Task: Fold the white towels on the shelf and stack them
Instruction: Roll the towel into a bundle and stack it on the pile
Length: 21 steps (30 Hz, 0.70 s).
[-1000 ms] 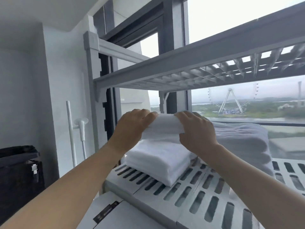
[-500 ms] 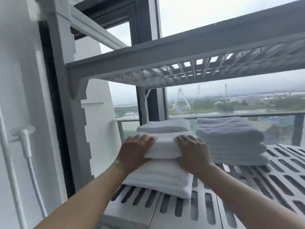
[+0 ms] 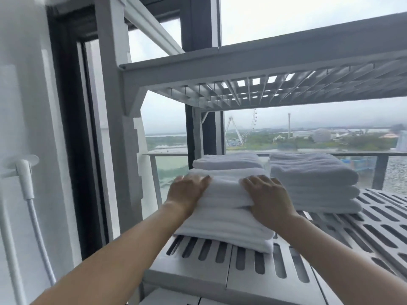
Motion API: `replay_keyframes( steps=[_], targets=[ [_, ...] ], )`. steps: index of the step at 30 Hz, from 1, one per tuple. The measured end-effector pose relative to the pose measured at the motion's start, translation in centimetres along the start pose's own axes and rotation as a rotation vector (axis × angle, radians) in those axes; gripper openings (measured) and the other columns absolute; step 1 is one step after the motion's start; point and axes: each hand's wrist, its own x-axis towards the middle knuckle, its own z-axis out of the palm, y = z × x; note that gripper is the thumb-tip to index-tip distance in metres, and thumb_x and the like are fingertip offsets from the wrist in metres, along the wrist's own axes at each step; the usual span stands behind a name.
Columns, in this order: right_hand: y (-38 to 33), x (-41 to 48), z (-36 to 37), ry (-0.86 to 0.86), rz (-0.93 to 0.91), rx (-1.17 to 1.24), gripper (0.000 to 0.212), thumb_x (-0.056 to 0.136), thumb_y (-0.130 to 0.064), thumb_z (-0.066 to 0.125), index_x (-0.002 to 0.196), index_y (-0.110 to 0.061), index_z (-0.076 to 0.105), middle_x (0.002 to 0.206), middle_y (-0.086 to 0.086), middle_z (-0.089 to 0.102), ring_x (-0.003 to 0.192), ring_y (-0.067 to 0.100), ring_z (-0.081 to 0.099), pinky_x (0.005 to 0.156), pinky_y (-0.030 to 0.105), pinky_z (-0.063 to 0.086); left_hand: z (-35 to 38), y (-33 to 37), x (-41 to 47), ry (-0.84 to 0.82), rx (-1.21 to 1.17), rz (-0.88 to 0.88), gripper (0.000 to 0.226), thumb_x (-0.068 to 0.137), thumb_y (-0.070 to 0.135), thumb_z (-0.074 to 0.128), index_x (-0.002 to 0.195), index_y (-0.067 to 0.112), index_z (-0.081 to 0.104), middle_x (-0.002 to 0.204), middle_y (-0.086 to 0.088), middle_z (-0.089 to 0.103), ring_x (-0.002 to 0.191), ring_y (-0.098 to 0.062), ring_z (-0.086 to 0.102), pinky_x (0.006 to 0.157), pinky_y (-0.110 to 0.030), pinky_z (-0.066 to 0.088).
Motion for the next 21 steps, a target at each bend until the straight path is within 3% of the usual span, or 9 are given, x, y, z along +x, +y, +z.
replay_keyframes(
  steps=[2,5,8,11,13,14,16,17,21],
  targets=[
    [0.1,-0.8,-0.2,0.017,-0.053,0.057,0.066,0.038,-0.039,0.090,0.096,-0.021,0.064,0.089,-0.007,0.068,0.079,0.020,0.067,0.067,0.031,0.054,0.7,0.9,-1.6,0.006,-0.052,-0.068,0.067,0.081,-0.005,0.051,0.137,0.024,0.029,0.127,-0.002,0.047,0.117,-0.026,0.046,0.093,-0.034,0.042],
    [0.6,-1.8,-1.0,0.020,-0.053,0.142,0.073,0.051,-0.025,0.086,0.117,-0.017,0.058,0.109,-0.002,0.066,0.100,0.024,0.064,0.085,0.041,0.051,0.8,0.0,-3.0,0.106,-0.096,-0.106,0.060,0.078,-0.003,0.052,0.131,0.024,0.040,0.124,0.001,0.052,0.115,-0.024,0.050,0.096,-0.034,0.041],
    [1.0,-2.5,-0.8,-0.052,0.099,0.330,0.071,0.064,-0.017,0.077,0.129,-0.016,0.049,0.128,0.000,0.055,0.122,0.026,0.048,0.103,0.043,0.040,1.5,-1.0,-3.5,0.125,-0.097,-0.063,0.060,0.060,-0.006,0.063,0.113,0.021,0.055,0.097,0.000,0.064,0.083,-0.024,0.064,0.070,-0.035,0.051],
    [1.1,-1.6,-1.1,-0.064,0.160,0.399,0.060,0.066,-0.010,0.071,0.123,-0.018,0.054,0.129,-0.002,0.054,0.122,0.023,0.046,0.096,0.036,0.042,1.7,-1.4,-2.5,0.161,0.012,-0.068,0.061,0.041,-0.010,0.071,0.095,0.018,0.060,0.073,0.001,0.064,0.054,-0.022,0.060,0.045,-0.031,0.046],
    [0.7,-1.1,-1.7,0.033,0.199,0.365,0.056,0.066,-0.010,0.070,0.118,-0.022,0.057,0.125,-0.006,0.058,0.118,0.021,0.050,0.084,0.037,0.049,0.9,-1.4,-1.9,0.190,-0.018,-0.113,0.058,0.047,-0.011,0.069,0.098,0.016,0.059,0.078,-0.002,0.064,0.063,-0.025,0.062,0.054,-0.035,0.051],
    [0.5,-1.2,-1.8,0.076,0.213,0.348,0.055,0.065,-0.011,0.072,0.117,-0.024,0.058,0.123,-0.007,0.059,0.116,0.021,0.052,0.078,0.038,0.051,0.6,-1.3,-1.8,0.177,-0.035,-0.145,0.057,0.058,-0.010,0.065,0.108,0.016,0.056,0.092,-0.003,0.065,0.080,-0.026,0.064,0.071,-0.040,0.053],
    [-0.1,-2.2,-1.4,0.106,0.173,0.310,0.054,0.065,-0.015,0.076,0.116,-0.024,0.058,0.120,-0.005,0.060,0.114,0.022,0.053,0.067,0.039,0.055,1.2,-0.8,-2.1,0.130,-0.045,-0.134,0.062,0.073,-0.006,0.055,0.129,0.019,0.042,0.123,-0.002,0.054,0.116,-0.025,0.052,0.106,-0.046,0.033],
    [-0.2,-3.0,-0.9,0.099,0.141,0.295,0.054,0.067,-0.018,0.077,0.117,-0.023,0.057,0.120,-0.004,0.059,0.115,0.022,0.051,0.065,0.039,0.057,1.6,-0.4,-2.7,0.123,-0.055,-0.088,0.068,0.072,-0.006,0.056,0.133,0.019,0.039,0.128,-0.001,0.051,0.122,-0.024,0.048,0.112,-0.048,0.022],
    [0.2,-5.5,0.3,0.104,0.059,0.312,0.050,0.080,-0.024,0.065,0.127,-0.016,0.047,0.127,0.005,0.052,0.121,0.027,0.045,0.096,0.041,0.047,2.2,-0.5,-4.6,0.255,-0.103,0.095,0.085,0.044,-0.002,0.078,0.124,0.015,0.054,0.114,-0.001,0.065,0.102,-0.023,0.064,0.100,-0.046,0.040]
  ],
)
